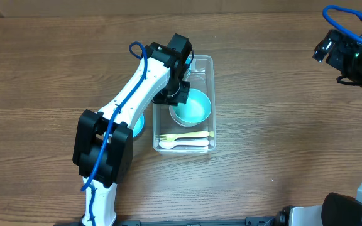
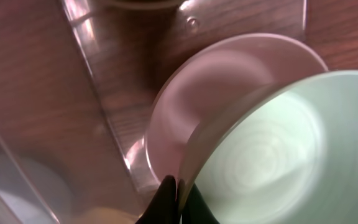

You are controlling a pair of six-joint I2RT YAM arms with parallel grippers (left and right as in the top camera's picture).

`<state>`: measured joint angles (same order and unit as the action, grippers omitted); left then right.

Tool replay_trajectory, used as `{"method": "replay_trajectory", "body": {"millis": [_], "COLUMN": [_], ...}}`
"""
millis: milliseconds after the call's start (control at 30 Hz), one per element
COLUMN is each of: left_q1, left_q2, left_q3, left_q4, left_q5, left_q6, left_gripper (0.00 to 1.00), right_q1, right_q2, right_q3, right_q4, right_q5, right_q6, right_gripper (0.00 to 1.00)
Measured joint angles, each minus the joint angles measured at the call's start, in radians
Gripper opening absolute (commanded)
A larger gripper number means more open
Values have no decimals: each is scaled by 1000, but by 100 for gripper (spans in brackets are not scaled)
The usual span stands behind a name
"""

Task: Pack container
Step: 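Carry the teal bowl onto the white plate in the container and release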

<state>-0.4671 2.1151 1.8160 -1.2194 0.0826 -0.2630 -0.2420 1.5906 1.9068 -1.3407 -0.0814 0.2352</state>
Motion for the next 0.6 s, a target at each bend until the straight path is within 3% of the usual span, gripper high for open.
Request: {"method": "replay_trajectory", "body": {"millis": [267,333,367,433,500,600], "left_q1": [0,0,0,0,3,18], "left_q2": [0,0,0,-11,-59,-193], "left_q3": [-1,-1,-1,-2,-2,-2], "left_q4": [24,24,24,24,23,-17], "left_q5": [-57,-58,-58,-60,-61,-66], "left_q6": [2,4,5,8,11,12], "left_gripper": [4,13,24,31,34,31], "right_q1": [0,0,0,0,0,0], "right_q2": [0,0,0,0,0,0], "right_q3": [0,0,0,0,0,0], "right_q4": [0,0,0,0,0,0], "right_q5": [0,0,0,0,0,0], "right_q6": [0,0,0,0,1,0], "right_gripper": [100,100,100,100,100,100]}}
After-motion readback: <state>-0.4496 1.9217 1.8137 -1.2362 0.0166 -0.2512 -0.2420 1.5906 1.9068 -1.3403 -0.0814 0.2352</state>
